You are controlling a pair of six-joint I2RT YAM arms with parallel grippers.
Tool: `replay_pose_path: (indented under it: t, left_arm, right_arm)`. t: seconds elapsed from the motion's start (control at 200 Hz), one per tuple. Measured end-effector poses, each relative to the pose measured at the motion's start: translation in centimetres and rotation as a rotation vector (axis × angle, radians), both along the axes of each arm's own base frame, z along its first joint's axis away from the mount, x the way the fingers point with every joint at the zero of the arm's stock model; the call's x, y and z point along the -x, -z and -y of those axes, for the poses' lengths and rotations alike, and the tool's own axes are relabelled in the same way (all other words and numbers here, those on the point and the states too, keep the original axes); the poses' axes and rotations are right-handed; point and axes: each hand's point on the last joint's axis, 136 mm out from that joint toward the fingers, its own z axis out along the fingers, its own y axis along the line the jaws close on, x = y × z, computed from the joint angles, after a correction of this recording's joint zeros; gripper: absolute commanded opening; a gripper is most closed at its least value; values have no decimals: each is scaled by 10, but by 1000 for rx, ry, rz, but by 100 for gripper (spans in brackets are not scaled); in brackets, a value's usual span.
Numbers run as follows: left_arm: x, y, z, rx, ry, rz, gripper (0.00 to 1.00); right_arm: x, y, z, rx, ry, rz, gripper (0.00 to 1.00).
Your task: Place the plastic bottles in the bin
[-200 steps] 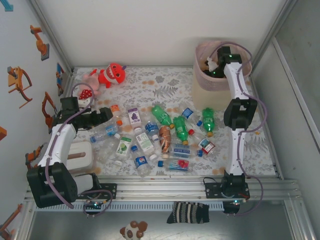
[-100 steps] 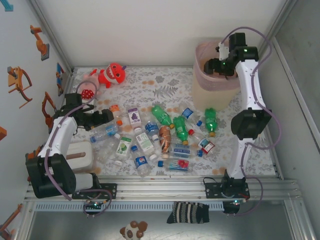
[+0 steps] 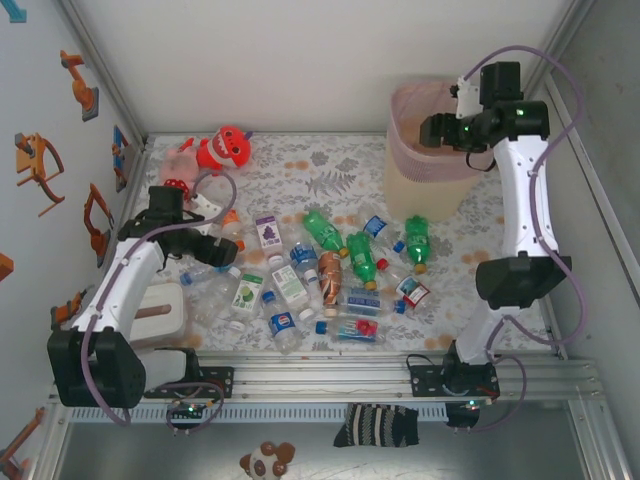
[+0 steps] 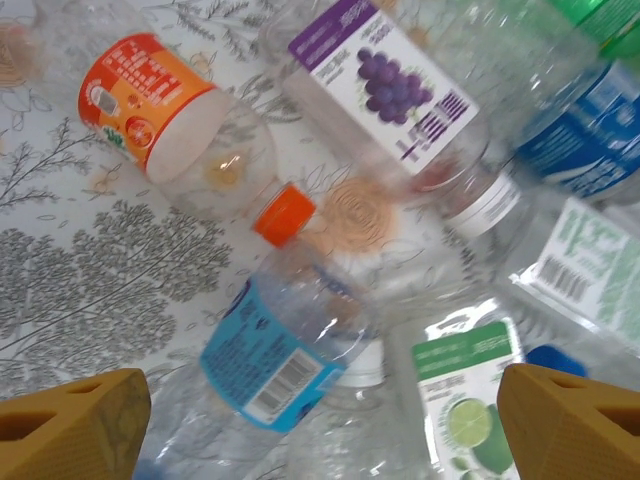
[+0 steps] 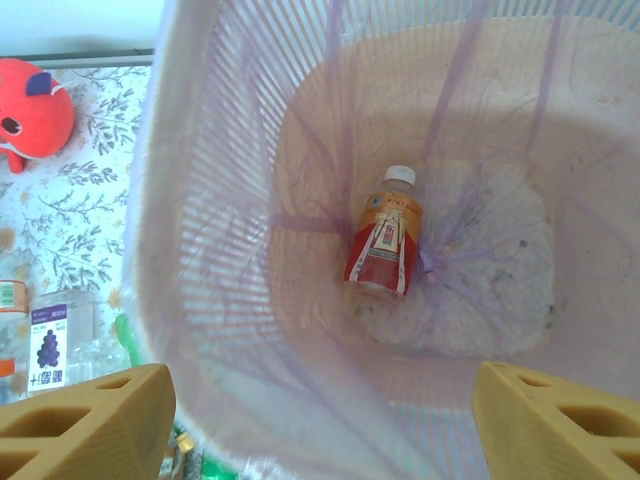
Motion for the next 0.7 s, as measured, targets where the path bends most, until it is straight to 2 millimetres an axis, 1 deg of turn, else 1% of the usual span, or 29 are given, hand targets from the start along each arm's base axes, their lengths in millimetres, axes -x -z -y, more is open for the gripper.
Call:
replay_pose_path:
  t: [0.075, 0.165, 0.295, 0.431, 0.526, 0.701]
  left_arm:
    - [1, 10, -2, -38, 46, -23, 89]
    - [3, 24, 2, -73, 118, -59, 89]
    - [6, 46, 8, -136, 228, -117, 89]
    - [1, 58, 7, -190, 297, -145, 89]
    - [-5, 62, 4, -220, 323, -148, 86]
    - [-10, 67, 2, -251, 356, -148, 85]
  right_arm:
    - [11, -9, 0, -4, 3, 22, 77]
    - [23, -18, 1, -8, 5, 43, 77]
    - [34, -24, 1, -8, 5, 61, 77]
    - [40, -19, 2, -2, 3, 52, 77]
    - [42, -13, 4, 10, 4, 38, 77]
    - [46, -5, 6, 24, 6, 25, 77]
